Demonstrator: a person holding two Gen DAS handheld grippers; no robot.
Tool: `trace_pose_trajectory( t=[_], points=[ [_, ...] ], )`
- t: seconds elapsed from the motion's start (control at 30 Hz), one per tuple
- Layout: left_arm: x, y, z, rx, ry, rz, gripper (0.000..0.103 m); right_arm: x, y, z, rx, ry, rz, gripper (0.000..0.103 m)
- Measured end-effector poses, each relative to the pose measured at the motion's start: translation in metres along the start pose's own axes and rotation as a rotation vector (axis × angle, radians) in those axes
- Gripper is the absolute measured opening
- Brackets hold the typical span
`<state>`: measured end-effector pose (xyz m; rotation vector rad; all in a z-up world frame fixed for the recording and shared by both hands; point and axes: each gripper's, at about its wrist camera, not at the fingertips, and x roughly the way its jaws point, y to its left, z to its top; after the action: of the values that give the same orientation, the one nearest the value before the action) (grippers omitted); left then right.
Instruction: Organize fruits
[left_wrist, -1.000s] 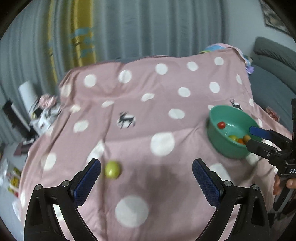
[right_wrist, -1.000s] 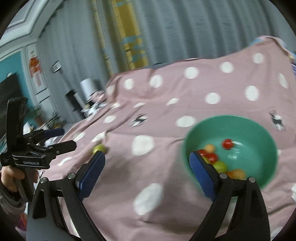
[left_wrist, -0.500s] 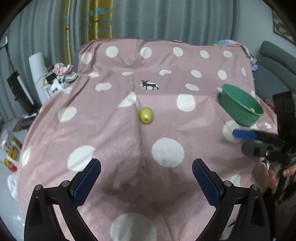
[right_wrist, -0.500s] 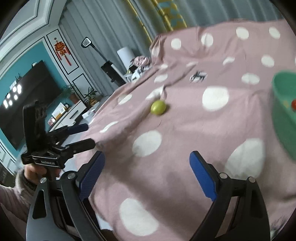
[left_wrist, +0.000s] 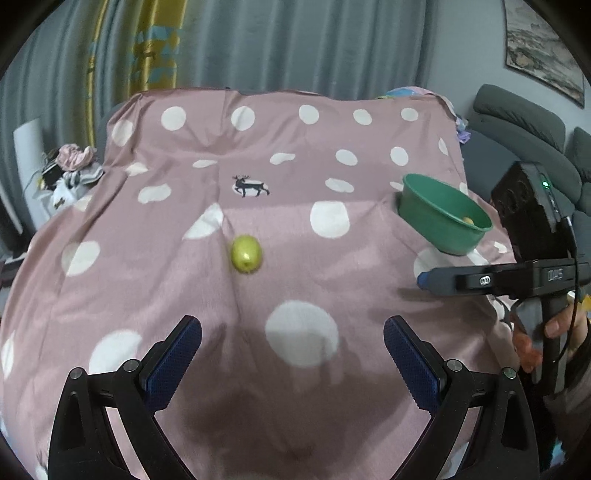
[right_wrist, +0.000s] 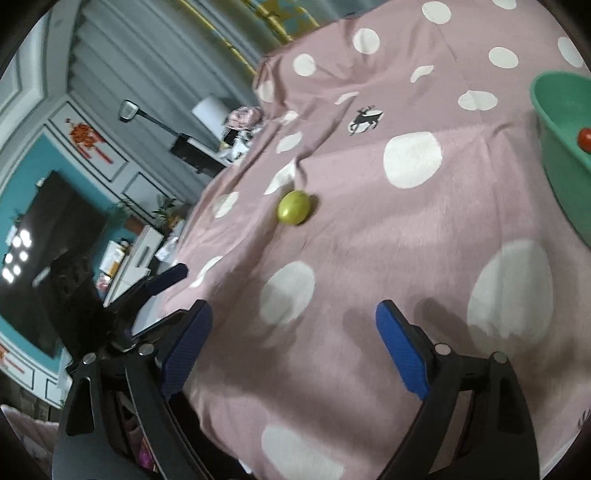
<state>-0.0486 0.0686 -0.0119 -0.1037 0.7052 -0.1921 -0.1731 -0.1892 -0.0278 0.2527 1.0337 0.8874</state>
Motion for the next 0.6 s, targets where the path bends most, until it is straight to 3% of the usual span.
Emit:
trace_pose_trajectory(
  t=[0.23,0.43,0.6],
  points=[
    [0.026,0.028,0.021,0.009,0.025,-0.008,0.099,0.045,0.009,0.041,0.003,0.064,0.020,0.074],
    [0.032,0.046,0.029,-0.016,-0.032,-0.066,0.099,0.081,0.014,0.075,0.001,0.111,-0.011,0.062],
    [0.038,0.052,0.028,-0.007,-0.026,-0.072,0.099,0.116,0.006,0.091,0.078,0.163,-0.017,0.059]
  ],
)
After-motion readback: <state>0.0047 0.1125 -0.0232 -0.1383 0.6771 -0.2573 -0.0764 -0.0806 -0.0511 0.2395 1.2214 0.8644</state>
